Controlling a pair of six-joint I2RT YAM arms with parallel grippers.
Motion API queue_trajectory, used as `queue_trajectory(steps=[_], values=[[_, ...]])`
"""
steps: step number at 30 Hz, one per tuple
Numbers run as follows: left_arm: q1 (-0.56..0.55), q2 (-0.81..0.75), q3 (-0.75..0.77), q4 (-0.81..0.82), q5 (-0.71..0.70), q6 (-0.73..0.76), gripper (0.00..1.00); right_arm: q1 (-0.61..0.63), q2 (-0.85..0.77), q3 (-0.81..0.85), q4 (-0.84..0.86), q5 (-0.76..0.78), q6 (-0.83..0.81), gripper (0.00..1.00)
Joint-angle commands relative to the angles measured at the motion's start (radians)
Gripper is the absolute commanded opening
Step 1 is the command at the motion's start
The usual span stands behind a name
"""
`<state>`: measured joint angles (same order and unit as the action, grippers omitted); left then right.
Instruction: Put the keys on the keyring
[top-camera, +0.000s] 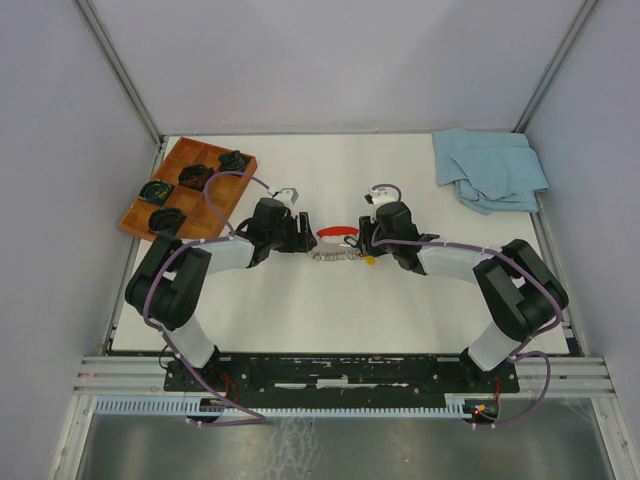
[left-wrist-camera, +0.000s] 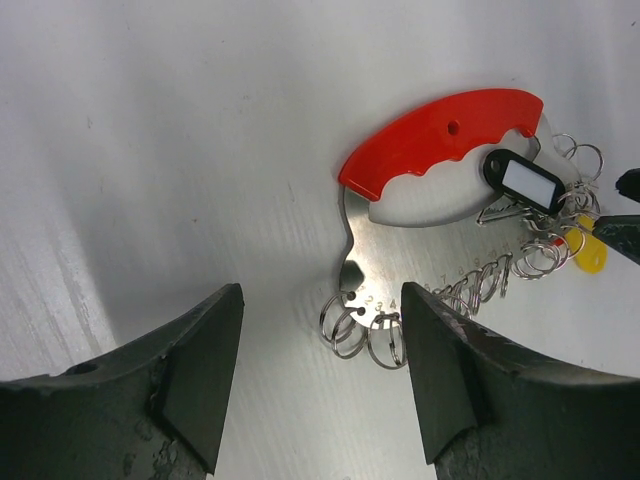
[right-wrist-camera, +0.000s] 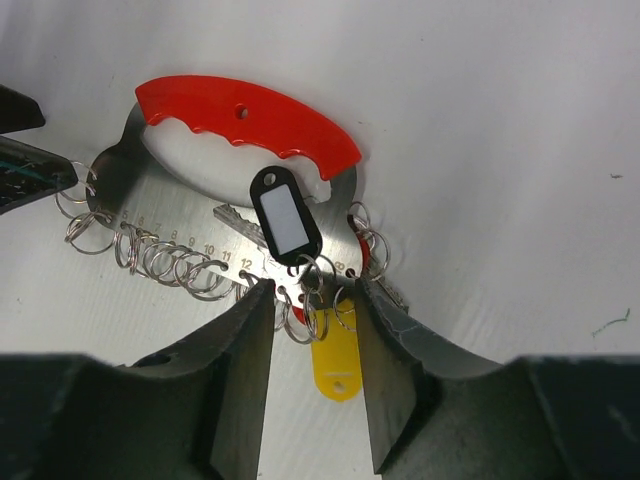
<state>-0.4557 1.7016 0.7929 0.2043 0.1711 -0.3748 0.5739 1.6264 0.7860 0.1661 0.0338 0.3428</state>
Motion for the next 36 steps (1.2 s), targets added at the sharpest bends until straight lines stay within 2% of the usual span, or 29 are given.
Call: queue_trajectory(steps=[1,9,17,22,27,36], values=[[-0.003,0.018,0.014,0.019,0.047,0.016,0.70,-0.004,0.036,0.049,0.070,-0.052,-0.011,0.44],[-0.002,0.003,-0.023,0.054,0.085,-0.017,0.70,-0.004,0.107,0.059,0.075,-0.060,-0.042,0.31],[0.038,-0.079,-0.093,0.076,0.135,-0.055,0.73,-0.005,0.082,0.023,0.139,-0.183,-0.100,0.02],[0.107,-0.132,-0.167,0.136,0.242,-0.116,0.76,-0.005,0.041,-0.017,0.222,-0.306,-0.112,0.01],[0.132,-0.175,-0.218,0.176,0.277,-0.145,0.78,-0.005,0.008,-0.050,0.281,-0.413,-0.140,0.01],[0.134,-0.193,-0.211,0.153,0.297,-0.072,0.80,-0.005,-0.112,-0.071,0.201,-0.525,-0.238,0.01]])
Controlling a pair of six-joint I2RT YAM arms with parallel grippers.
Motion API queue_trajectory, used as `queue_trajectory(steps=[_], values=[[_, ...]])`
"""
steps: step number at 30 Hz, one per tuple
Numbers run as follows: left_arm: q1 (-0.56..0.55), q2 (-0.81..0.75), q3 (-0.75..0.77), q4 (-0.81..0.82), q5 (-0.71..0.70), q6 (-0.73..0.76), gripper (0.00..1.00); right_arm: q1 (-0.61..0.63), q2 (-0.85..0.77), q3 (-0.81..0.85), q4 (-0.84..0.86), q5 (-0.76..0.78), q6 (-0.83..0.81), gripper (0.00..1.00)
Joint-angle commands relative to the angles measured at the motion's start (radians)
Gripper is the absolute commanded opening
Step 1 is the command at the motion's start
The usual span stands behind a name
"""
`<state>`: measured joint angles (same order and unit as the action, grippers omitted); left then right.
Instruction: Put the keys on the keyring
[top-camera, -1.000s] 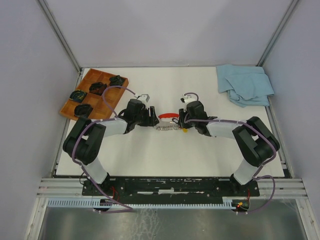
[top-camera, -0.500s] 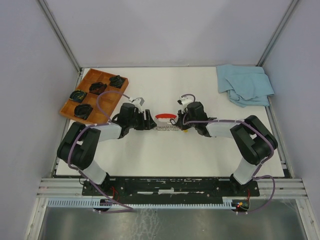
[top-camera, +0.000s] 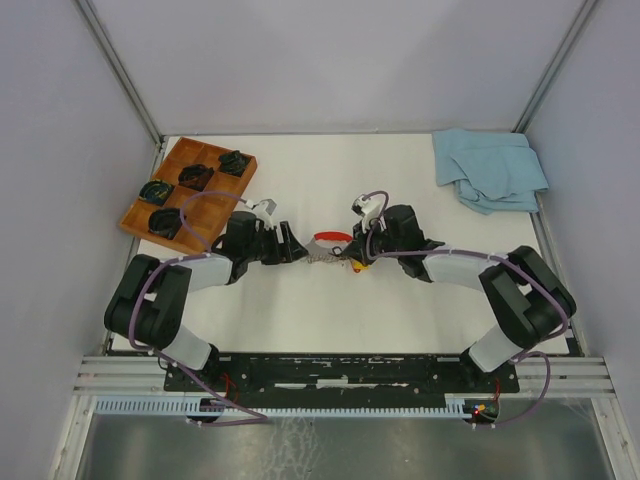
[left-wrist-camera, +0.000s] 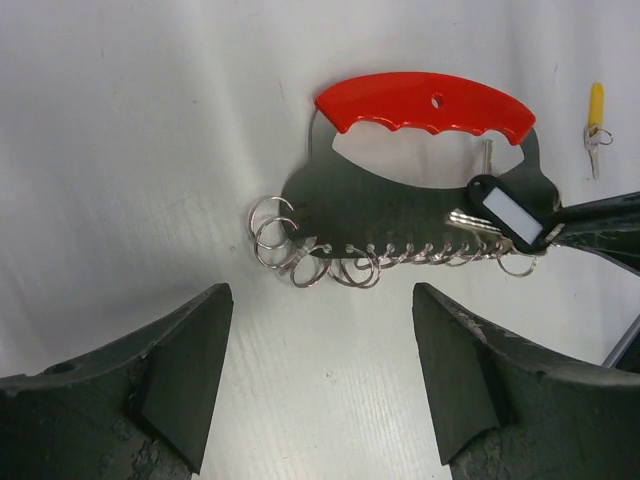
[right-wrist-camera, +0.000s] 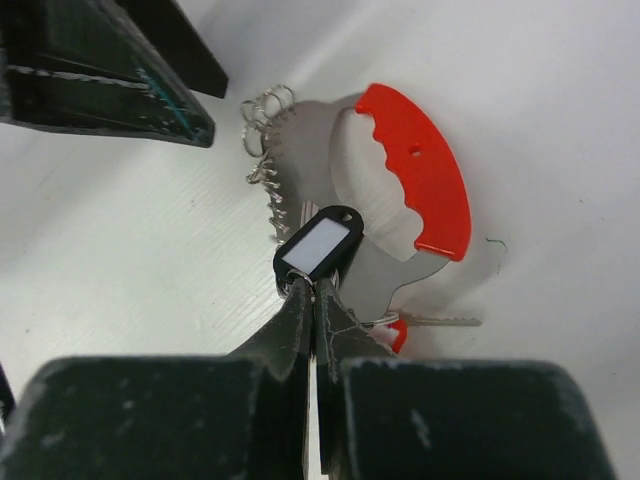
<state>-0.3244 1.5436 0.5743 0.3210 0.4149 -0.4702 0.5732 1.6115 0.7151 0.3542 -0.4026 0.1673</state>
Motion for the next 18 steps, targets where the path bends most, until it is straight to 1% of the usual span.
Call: queue_trajectory(steps=[1,5,9,13,15,18], values=[[-0.001,-0.043,0.006,0.043,0.057,0.039,0.80,-0.004,-0.116,-0.002,-0.001,-0.103,-0.074,0.01],[-0.034,-0.082,0.007,0.047,0.047,0.097,0.79,-0.004,-0.181,-0.012,-0.047,-0.148,-0.116,0.01],[-0.042,-0.109,0.000,0.084,0.069,0.131,0.79,-0.003,-0.186,0.000,-0.097,-0.164,-0.147,0.01],[-0.050,-0.110,0.009,0.092,0.081,0.187,0.79,-0.003,-0.197,0.004,-0.103,-0.200,-0.156,0.01],[-0.062,-0.099,0.017,0.092,0.110,0.208,0.78,-0.003,-0.209,0.006,-0.114,-0.197,-0.160,0.01],[-0.108,-0.091,0.021,0.104,0.148,0.238,0.78,-0.003,-0.231,0.004,-0.124,-0.189,-0.163,0.01]])
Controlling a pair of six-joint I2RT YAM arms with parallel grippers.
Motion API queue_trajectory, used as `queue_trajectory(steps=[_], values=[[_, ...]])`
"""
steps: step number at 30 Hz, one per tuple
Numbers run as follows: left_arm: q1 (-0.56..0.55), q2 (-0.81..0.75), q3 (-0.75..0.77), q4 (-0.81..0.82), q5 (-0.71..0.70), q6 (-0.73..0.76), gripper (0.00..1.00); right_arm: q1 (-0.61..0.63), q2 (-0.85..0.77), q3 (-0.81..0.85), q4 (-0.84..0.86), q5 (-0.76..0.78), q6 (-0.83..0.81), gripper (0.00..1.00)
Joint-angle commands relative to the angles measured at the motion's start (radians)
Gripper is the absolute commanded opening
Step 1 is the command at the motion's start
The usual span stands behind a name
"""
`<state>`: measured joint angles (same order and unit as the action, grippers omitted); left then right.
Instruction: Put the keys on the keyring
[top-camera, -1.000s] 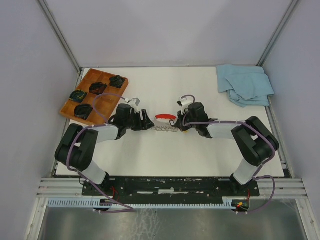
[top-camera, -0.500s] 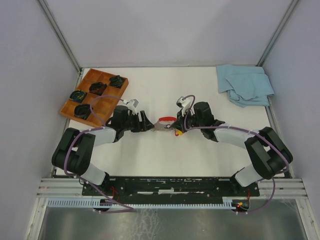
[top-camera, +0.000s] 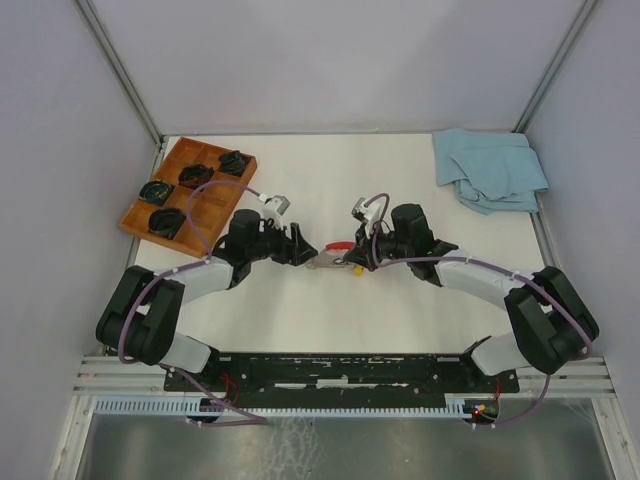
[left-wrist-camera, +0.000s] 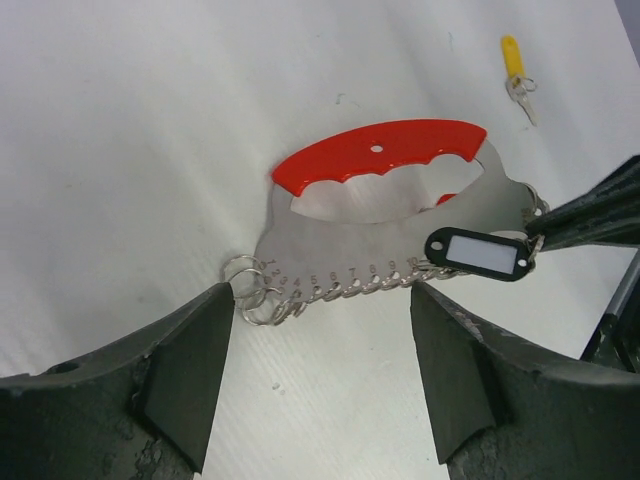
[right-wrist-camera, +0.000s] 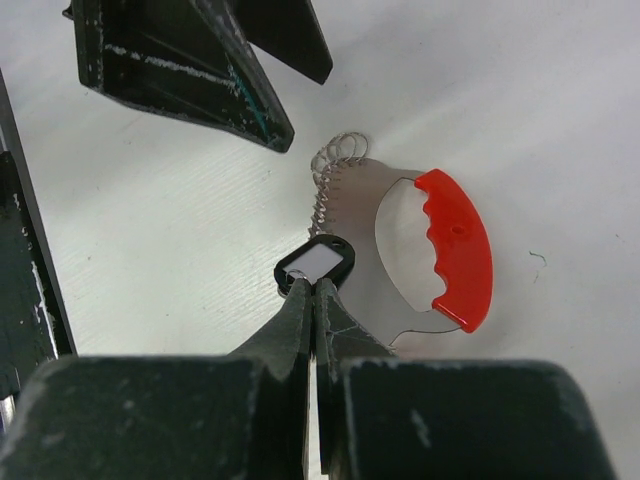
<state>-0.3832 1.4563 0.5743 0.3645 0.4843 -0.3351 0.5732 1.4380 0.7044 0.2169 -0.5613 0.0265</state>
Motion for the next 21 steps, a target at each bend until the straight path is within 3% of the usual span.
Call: queue_trajectory(steps=[1,12,21], values=[[-0.065,-0.004,0.023,0.064,0.087,0.114,0.77,-0.004,-0.064,0.012,0.013,-0.026,-0.021,0.01],[-0.130,-0.038,-0.016,0.138,0.116,0.261,0.82,-0.003,-0.119,0.014,-0.005,0.004,0.014,0.01],[-0.177,-0.030,-0.130,0.420,0.143,0.388,0.85,-0.003,-0.165,0.034,-0.057,0.014,0.027,0.01]])
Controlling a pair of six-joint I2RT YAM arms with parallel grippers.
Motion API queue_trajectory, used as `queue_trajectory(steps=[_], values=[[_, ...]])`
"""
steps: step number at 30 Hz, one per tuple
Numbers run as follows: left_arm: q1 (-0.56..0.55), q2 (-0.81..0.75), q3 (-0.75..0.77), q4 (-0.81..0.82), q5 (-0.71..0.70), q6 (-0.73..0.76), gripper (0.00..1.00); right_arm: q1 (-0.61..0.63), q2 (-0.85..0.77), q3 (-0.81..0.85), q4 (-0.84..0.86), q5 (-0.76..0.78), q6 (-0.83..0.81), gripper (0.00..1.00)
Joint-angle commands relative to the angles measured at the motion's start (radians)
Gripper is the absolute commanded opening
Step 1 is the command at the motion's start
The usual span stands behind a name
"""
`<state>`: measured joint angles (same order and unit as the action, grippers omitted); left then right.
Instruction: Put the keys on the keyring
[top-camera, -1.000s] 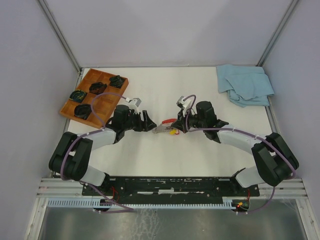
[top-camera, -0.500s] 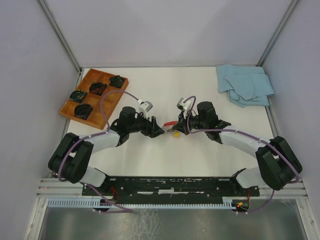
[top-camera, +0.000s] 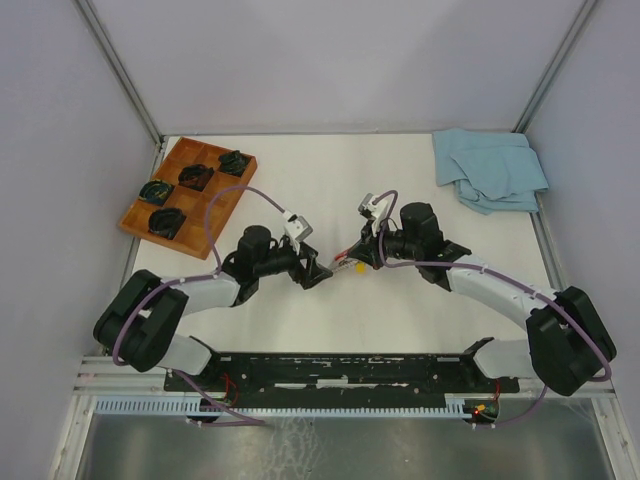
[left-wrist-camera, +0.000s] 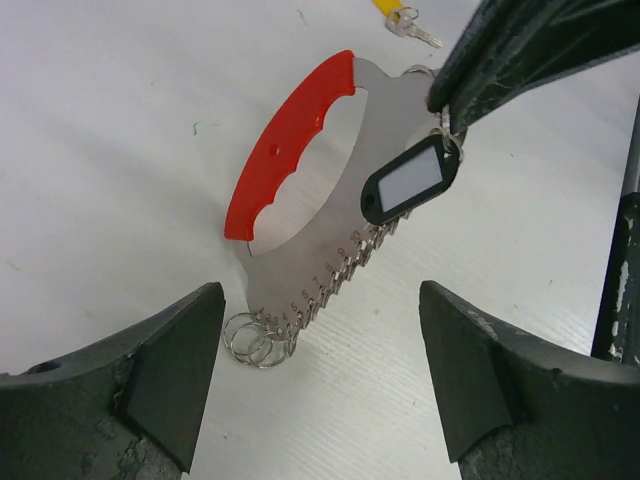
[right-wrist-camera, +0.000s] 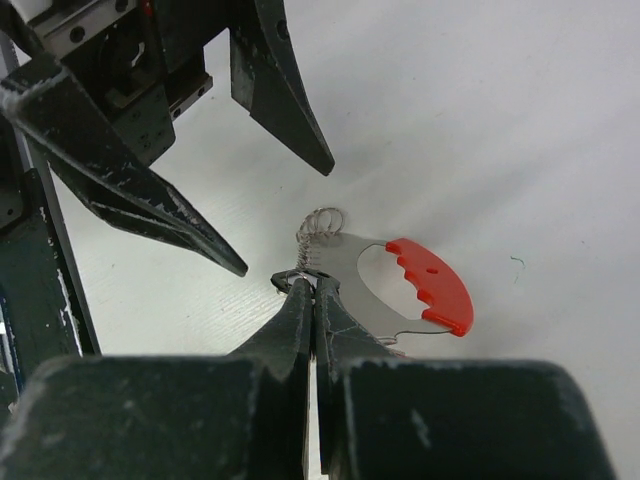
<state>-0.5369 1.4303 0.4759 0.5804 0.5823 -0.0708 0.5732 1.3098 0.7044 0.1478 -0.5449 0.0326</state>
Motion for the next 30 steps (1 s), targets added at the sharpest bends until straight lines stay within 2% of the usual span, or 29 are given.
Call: queue_trajectory(steps=[1,6,18,27,30], values=[[-0.030,0.005,-0.040,0.235,0.055,0.127,0.85,-0.002,-0.038,0.035,0.013,-0.005,0.024,0.01],[-0.059,0.066,-0.068,0.344,0.087,0.154,0.84,-0.002,-0.041,0.035,0.019,-0.014,0.035,0.01],[-0.097,0.213,0.001,0.324,0.000,0.192,0.76,-0.003,-0.051,0.032,0.043,-0.048,0.061,0.01],[-0.116,0.291,0.029,0.354,-0.017,0.163,0.64,-0.002,-0.032,0.030,0.052,-0.017,0.082,0.01],[-0.118,0.288,0.023,0.358,-0.038,0.160,0.57,-0.001,-0.040,0.025,0.050,0.025,0.088,0.01]])
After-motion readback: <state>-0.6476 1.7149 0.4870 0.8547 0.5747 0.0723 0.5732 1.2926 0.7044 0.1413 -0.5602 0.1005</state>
